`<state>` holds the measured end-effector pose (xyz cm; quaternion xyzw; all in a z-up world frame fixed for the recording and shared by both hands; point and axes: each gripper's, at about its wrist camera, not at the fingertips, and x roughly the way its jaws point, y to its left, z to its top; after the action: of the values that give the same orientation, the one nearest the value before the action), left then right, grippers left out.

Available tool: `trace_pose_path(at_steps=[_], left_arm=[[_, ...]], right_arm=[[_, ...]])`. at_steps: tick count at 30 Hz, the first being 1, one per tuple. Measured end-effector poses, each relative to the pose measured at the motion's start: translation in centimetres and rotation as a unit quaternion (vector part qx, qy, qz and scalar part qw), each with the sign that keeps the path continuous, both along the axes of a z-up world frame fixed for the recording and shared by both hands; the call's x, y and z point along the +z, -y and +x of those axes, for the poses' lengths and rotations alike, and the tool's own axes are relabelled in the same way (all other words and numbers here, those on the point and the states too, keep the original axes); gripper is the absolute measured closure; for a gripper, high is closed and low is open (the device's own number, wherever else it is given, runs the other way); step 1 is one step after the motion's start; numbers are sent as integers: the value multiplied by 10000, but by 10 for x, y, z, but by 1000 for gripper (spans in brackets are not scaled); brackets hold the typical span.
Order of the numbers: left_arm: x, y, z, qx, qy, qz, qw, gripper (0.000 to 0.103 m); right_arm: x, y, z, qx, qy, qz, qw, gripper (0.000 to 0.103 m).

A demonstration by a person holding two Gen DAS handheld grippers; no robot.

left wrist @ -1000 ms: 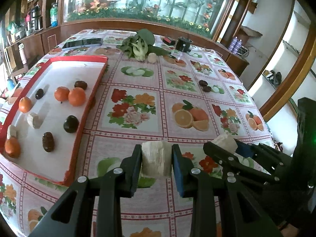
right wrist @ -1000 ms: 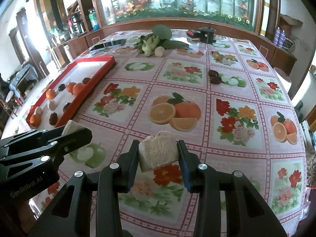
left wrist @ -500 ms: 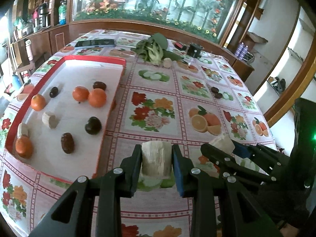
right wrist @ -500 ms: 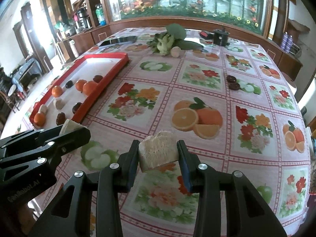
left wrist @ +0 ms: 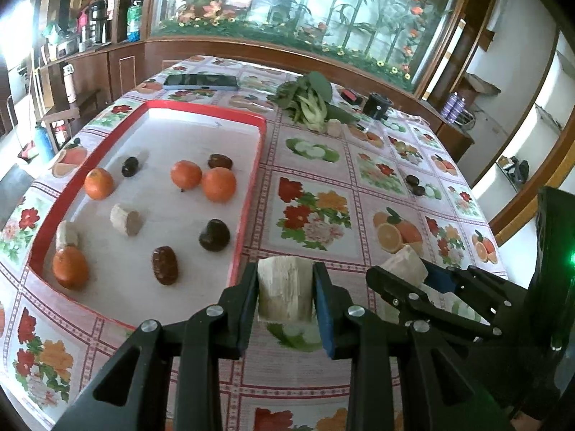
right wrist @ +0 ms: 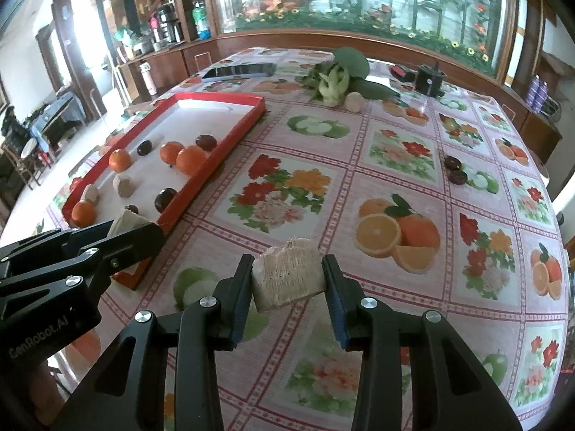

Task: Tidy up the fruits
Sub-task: 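Carry the white cube in the left tool and the cube in the right tool over the tray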

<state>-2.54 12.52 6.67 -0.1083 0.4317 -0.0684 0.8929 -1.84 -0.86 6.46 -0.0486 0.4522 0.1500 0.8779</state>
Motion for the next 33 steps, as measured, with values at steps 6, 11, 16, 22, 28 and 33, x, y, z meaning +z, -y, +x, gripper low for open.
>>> trace_pose_path(at_steps=[6,11,16,22,28,33], left_arm=[[0,-12,-1,105,18,-8,9999,70],[-2,-23,-1,198,-6,-27,9998,70],[-3,-39,0,339,-32,-29,9994,70],[-1,-66,3,625,-31,-49,9980,70],[1,-98,9,942,-35,-19,9955,70],[-1,-121,13,1145,-50,-10,9934,70]], right_arm=[[2,-14,2,116,9,-12,9999,66],[2,-25,6,204,1,-10,9998,66],[5,-35,11,271,13,28,9996,66],[9,-50,20,357,32,95,9993,66],[12,-67,32,436,72,154,9989,66],[9,-84,41,532,13,199,9984,66]])
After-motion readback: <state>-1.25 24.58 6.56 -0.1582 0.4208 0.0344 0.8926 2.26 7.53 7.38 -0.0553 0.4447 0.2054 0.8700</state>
